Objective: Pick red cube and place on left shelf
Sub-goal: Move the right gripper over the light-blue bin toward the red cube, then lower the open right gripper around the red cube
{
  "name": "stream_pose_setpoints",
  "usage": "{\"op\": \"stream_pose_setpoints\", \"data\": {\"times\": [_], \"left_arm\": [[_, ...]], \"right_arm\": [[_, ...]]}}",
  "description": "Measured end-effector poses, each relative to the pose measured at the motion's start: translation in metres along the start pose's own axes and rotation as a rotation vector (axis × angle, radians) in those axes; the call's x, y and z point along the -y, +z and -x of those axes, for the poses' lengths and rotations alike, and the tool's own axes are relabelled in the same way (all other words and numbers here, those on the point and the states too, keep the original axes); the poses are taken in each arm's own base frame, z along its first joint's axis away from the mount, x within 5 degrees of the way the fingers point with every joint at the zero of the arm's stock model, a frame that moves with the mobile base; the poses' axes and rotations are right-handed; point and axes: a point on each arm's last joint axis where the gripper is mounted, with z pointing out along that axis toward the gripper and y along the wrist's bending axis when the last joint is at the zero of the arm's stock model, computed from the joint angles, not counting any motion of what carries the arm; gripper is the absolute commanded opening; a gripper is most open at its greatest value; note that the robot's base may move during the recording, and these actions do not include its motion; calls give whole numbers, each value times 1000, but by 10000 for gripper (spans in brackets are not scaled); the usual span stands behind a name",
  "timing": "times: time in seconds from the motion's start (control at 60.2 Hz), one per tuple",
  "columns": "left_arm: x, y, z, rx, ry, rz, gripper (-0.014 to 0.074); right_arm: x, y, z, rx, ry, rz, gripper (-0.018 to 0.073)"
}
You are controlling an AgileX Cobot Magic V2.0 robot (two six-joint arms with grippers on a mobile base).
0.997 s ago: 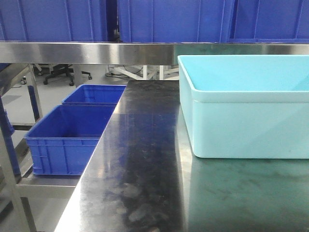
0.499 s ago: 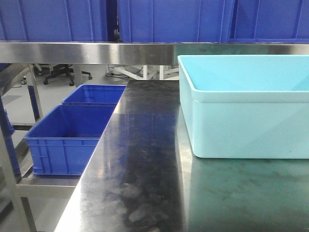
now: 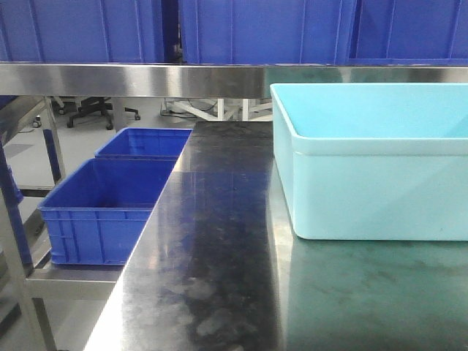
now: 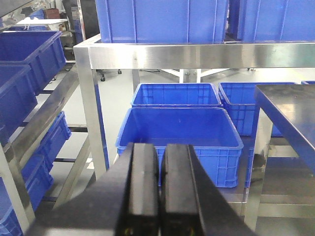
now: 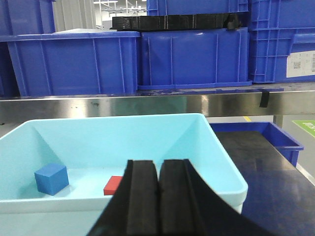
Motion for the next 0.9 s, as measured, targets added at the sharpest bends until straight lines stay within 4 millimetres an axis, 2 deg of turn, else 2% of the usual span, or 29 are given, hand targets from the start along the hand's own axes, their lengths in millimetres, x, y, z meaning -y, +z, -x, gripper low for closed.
{"op": "stream_pose_setpoints", "data": {"times": [0.133,0.299,0.432,0.565,0.681,0.781,0.898], "left_arm": [[0,0,0,0,0,0,101],[0,0,0,0,0,0,101],[0,0,0,0,0,0,101],[0,0,0,0,0,0,101],[0,0,0,0,0,0,101],[0,0,0,0,0,0,101],[0,0,0,0,0,0,101]], "right_arm": [[-2,5,15,-57,42,-6,52],[-7,35,63,-140,53,-15,52],[-11,78,102,-221,53,-25,52],[-14,125,119,-353,57,-40,52],[-16,163,124,-480,85,-50,52],[-19,192,113,-617,89,-50,52],[-28,216,96,-753,84,-26,52]]}}
